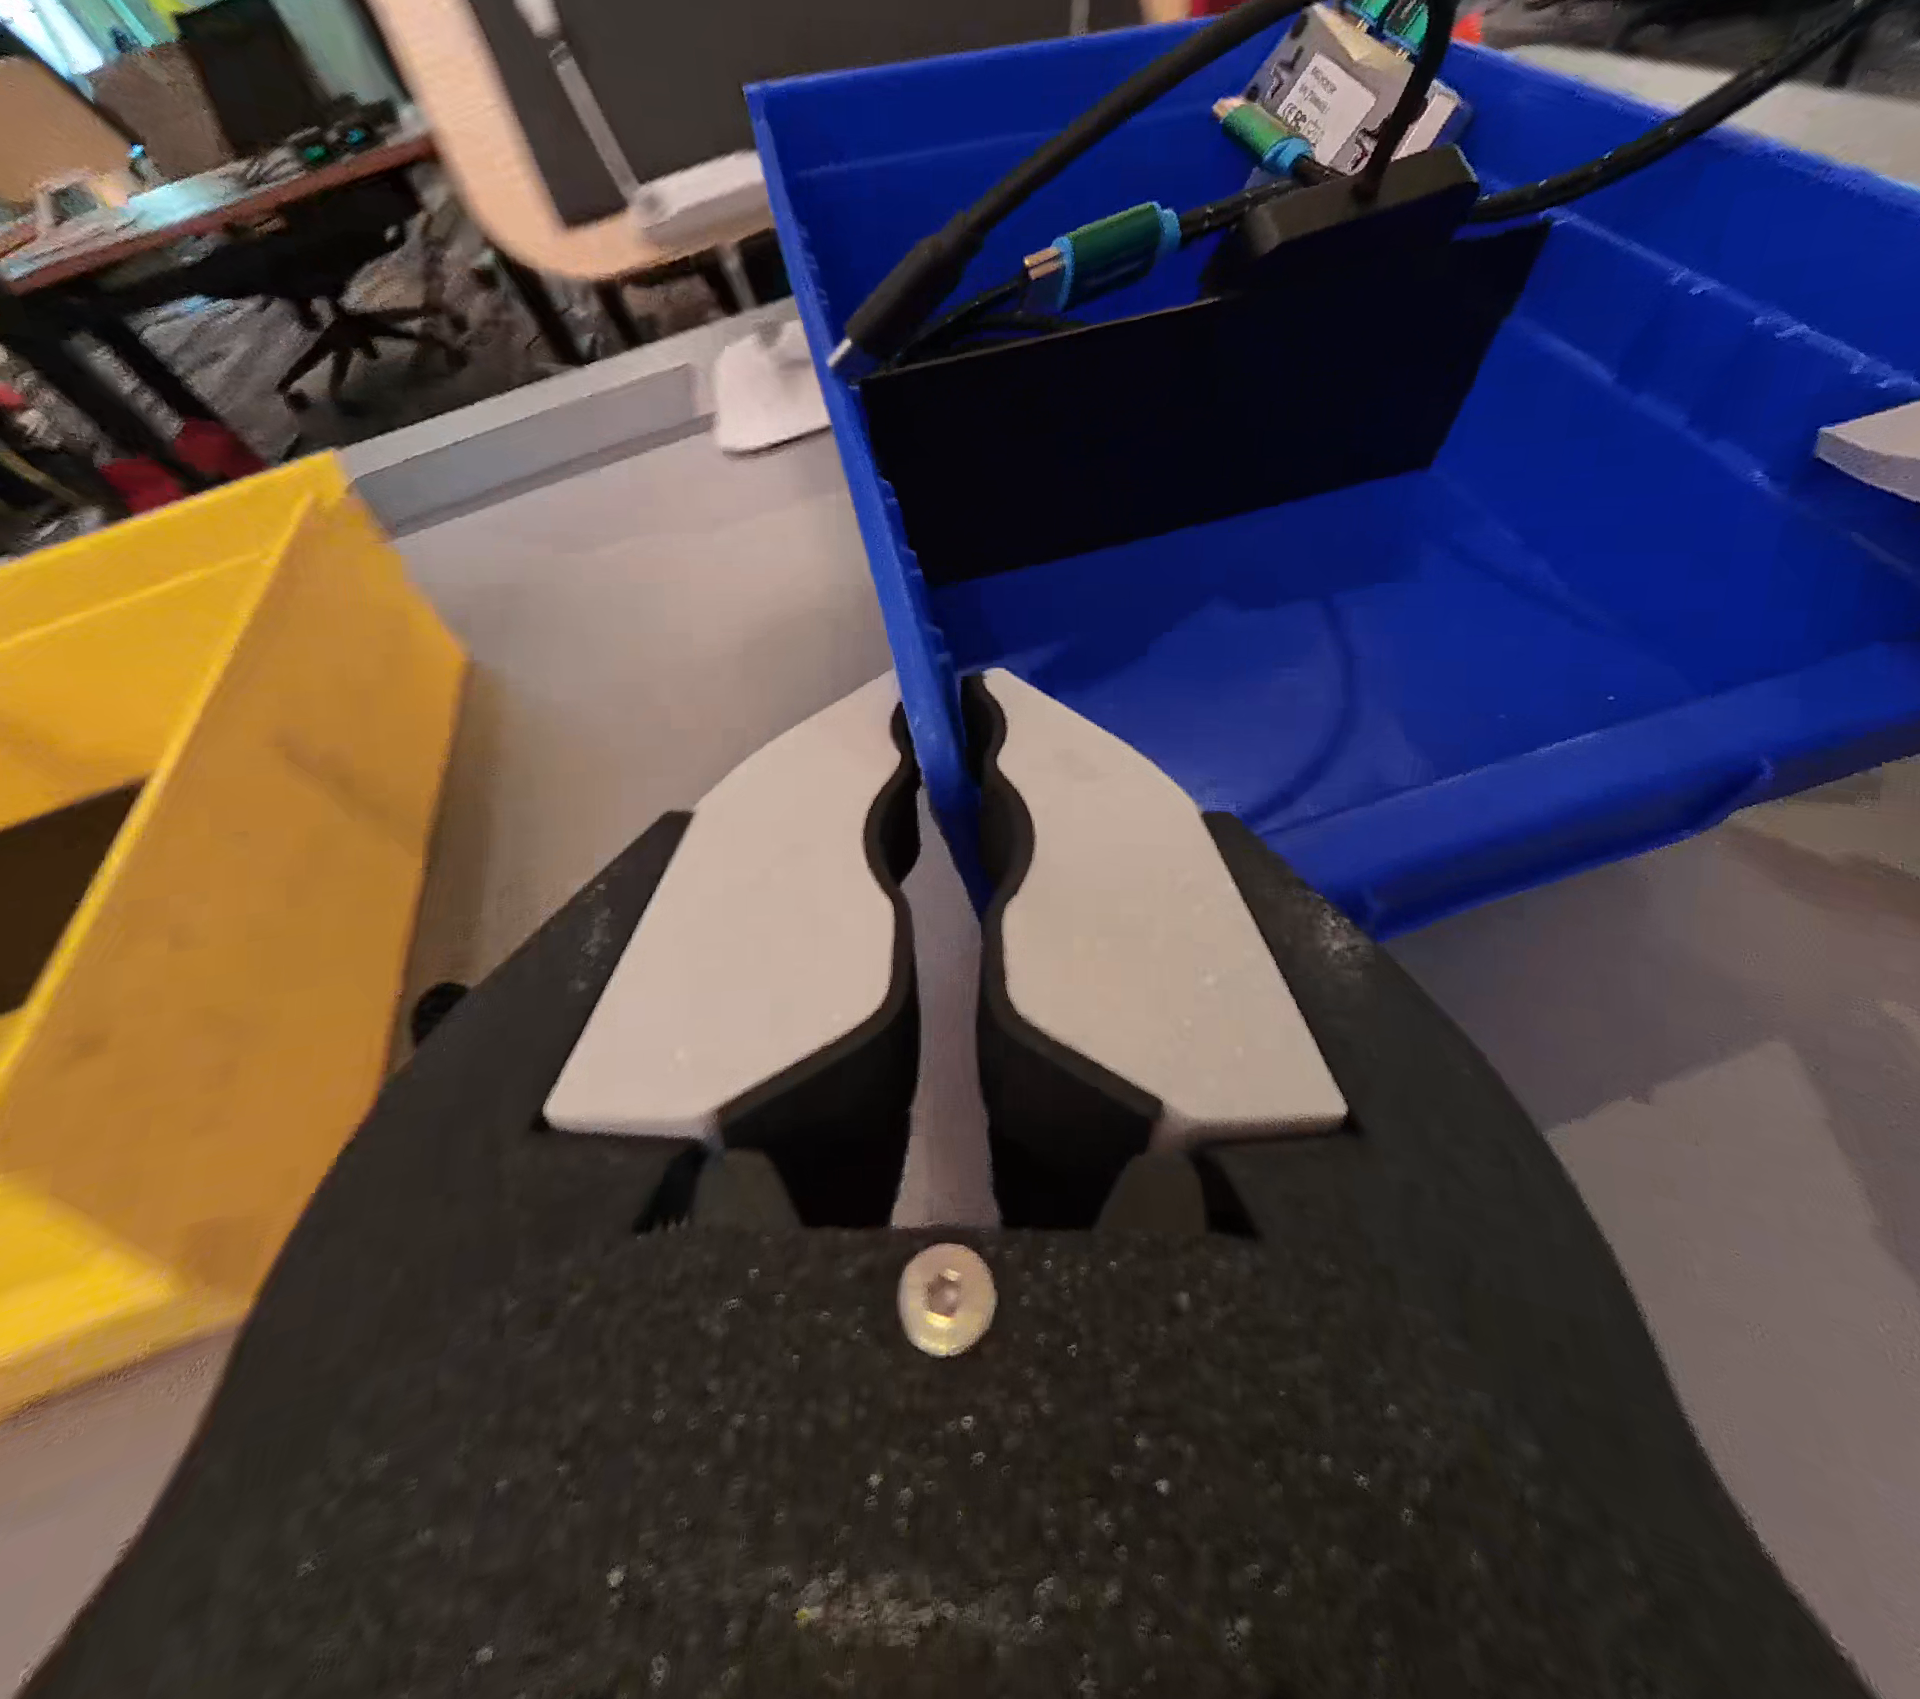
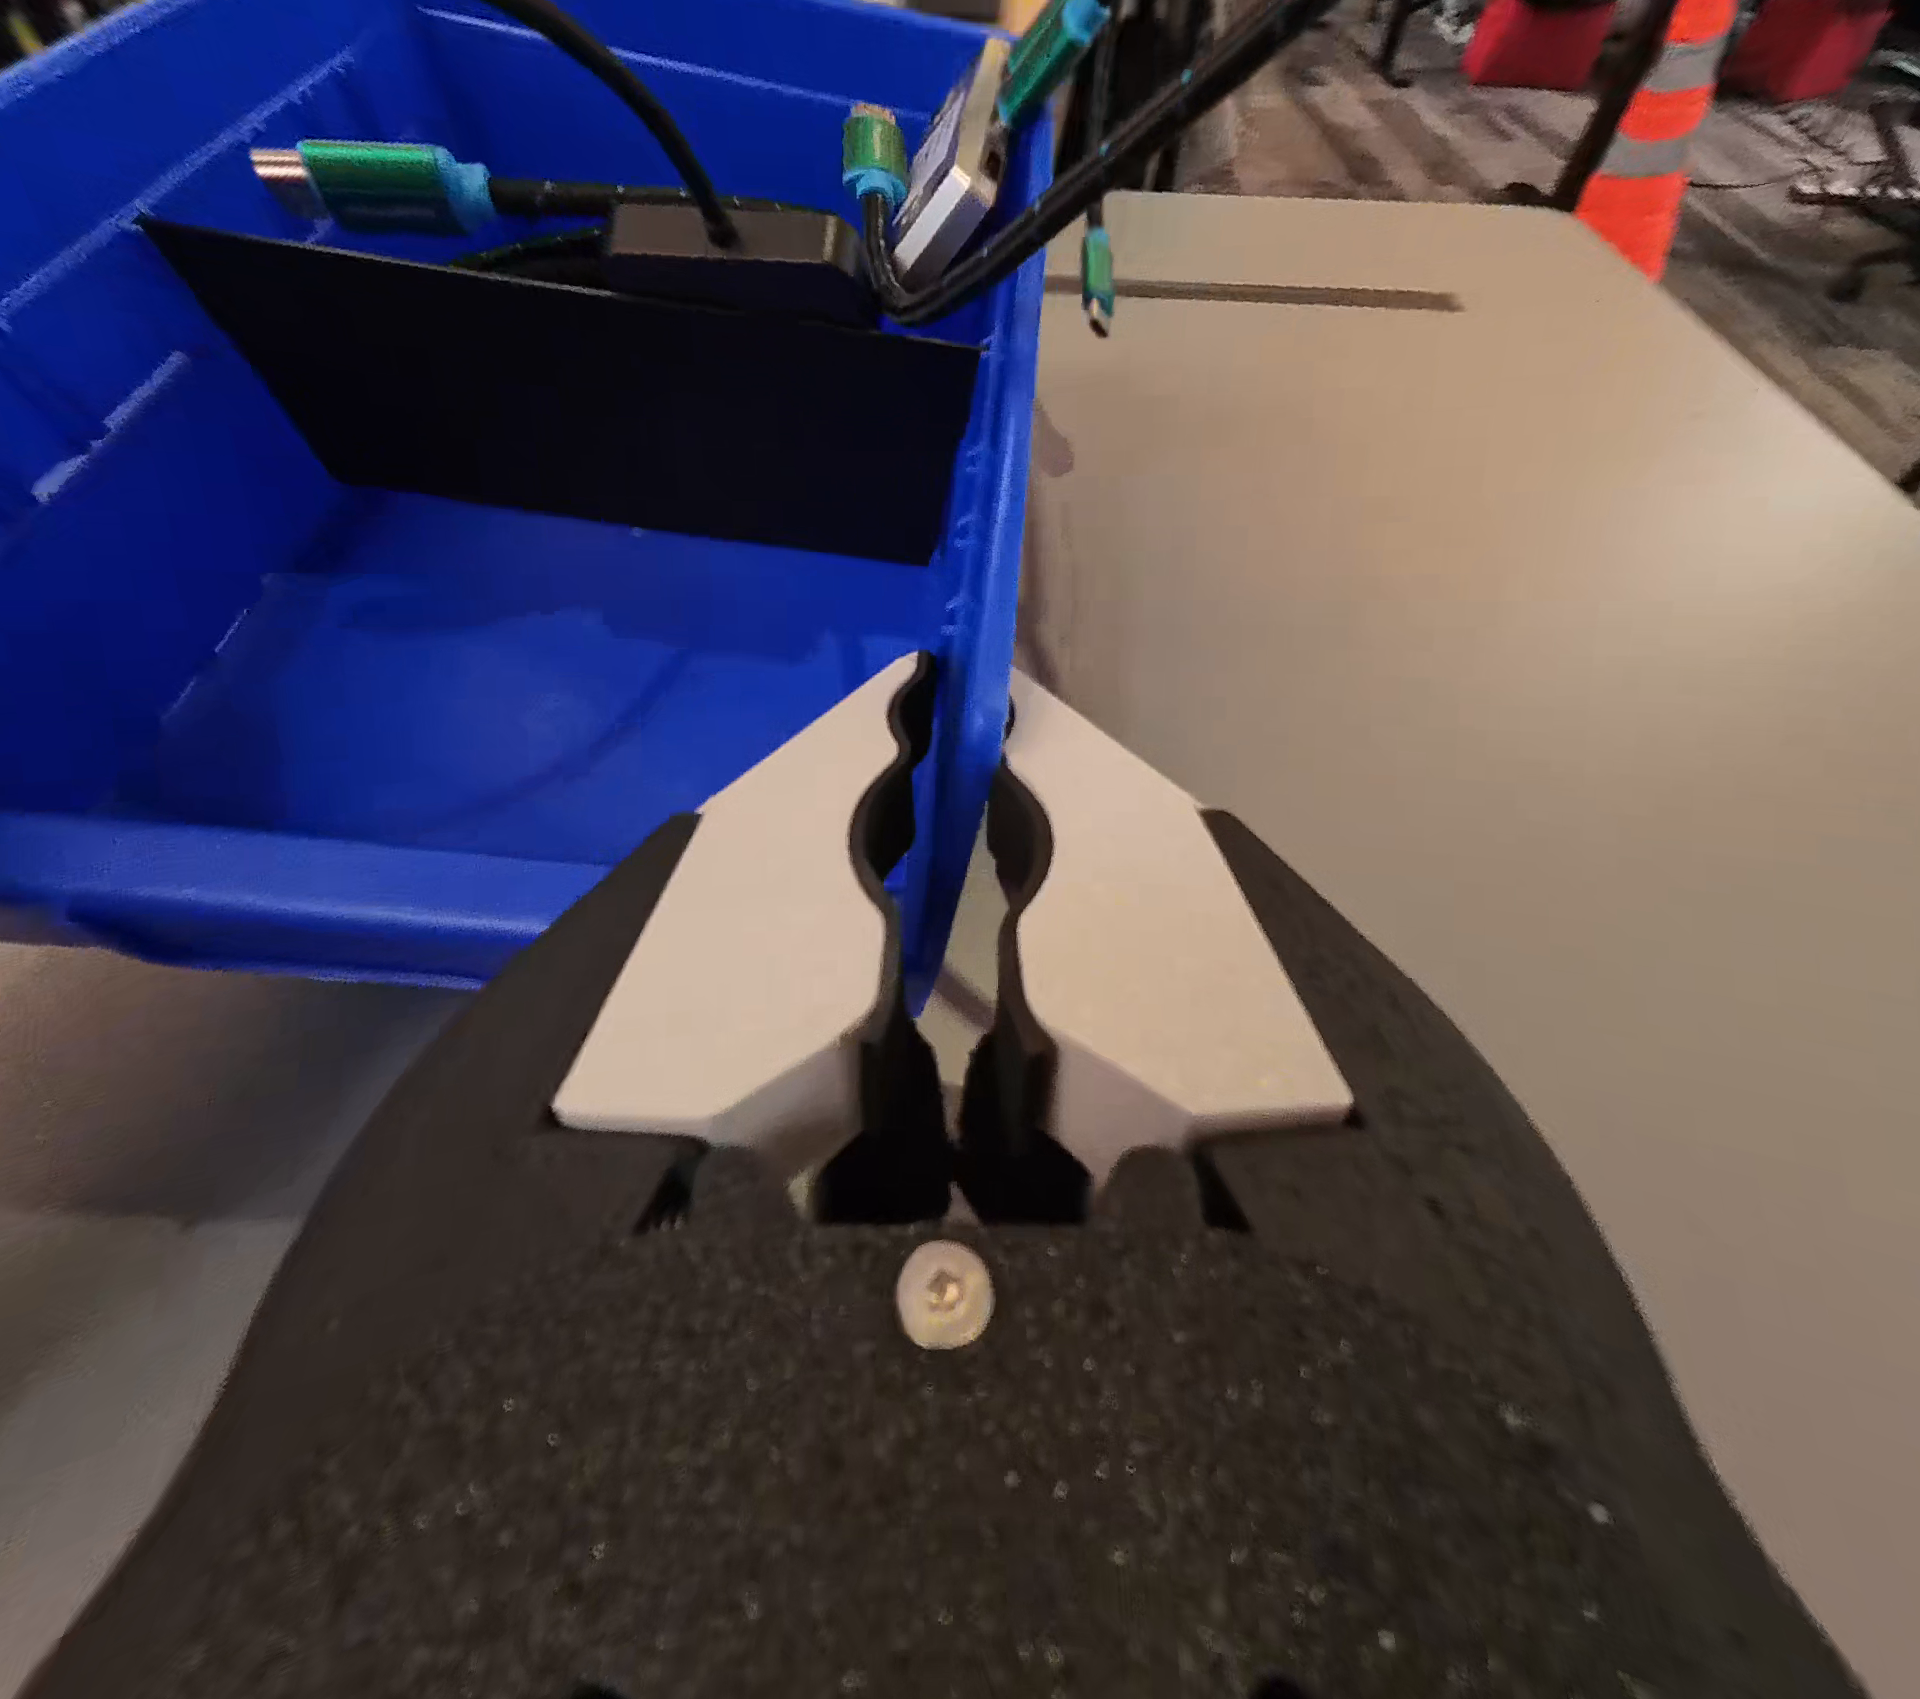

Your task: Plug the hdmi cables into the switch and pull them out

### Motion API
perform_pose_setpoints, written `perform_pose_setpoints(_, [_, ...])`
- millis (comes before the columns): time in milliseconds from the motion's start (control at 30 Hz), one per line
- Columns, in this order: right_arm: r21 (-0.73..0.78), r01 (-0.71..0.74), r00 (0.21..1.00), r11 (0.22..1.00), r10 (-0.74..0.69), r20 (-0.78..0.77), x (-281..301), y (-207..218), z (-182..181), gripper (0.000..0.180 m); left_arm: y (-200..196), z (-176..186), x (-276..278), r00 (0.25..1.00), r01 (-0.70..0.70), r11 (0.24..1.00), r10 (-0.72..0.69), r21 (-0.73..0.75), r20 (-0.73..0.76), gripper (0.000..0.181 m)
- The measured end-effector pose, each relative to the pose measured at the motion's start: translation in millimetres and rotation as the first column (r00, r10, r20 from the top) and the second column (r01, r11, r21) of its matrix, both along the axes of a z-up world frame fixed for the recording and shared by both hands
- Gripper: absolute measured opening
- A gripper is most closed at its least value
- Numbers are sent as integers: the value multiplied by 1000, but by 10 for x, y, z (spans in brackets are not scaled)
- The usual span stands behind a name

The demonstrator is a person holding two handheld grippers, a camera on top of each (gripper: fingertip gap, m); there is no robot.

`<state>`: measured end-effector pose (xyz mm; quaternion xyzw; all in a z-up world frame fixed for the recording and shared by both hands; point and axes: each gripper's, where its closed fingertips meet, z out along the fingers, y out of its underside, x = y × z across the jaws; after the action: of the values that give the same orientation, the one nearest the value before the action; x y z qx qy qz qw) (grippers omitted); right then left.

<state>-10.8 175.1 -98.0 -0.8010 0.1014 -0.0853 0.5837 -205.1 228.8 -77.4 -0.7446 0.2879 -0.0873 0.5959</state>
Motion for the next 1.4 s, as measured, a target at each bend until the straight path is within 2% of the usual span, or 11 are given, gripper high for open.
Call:
perform_pose_setpoints(233, [-96,-164,980,982,173,101,-920,398,-256,7,185,-341,-942,988,-152,985,151,-77,-13,5])
perform_pose_setpoints(467, [-106,-296,950,949,304,72,-1052,362,-272,8,162,-411,-986,993,111,980,-115,-166,-13,12])
perform_pose_setpoints(600, [-19,-467,884,884,467,-18,-1105,168,-188,25,63,-90,-1302,948,235,961,-194,-144,250,43])
perform_pose_setpoints(667, [55,-494,866,868,497,-56,-1031,146,-59,30,45,196,-1636,886,235,970,-187,-63,425,43])
perform_pose_setpoints(733, [74,-509,849,857,515,-121,-954,175,-73,50,62,540,-2082,814,194,980,-191,54,549,43])
perform_pose_setpoints(800, [90,-543,804,835,548,-231,-961,180,-101,53,257,707,-2699,782,34,998,-64,60,621,35])
perform_pose_setpoints(867, [112,-560,765,821,564,-312,-973,164,-121,54,473,541,-3239,822,-117,993,98,-3,561,33])
perform_pose_setpoints(967, [97,-567,748,818,561,-355,-970,110,-178,53,721,84,-3737,914,-303,952,304,-46,267,43])
perform_pose_setpoints(1067, [61,-572,768,818,560,-312,-942,51,-225,52,864,-106,-3650,931,-269,950,299,-161,209,65])
perform_pose_setpoints(1300, [61,-575,781,816,570,-257,-851,-172,-183,41,1197,-438,-3636,920,-339,898,379,-280,103,57])
perform_pose_setpoints(1400, [32,-585,781,810,573,-247,-843,-239,-233,35,1288,-538,-3654,905,-354,873,410,-337,112,27])
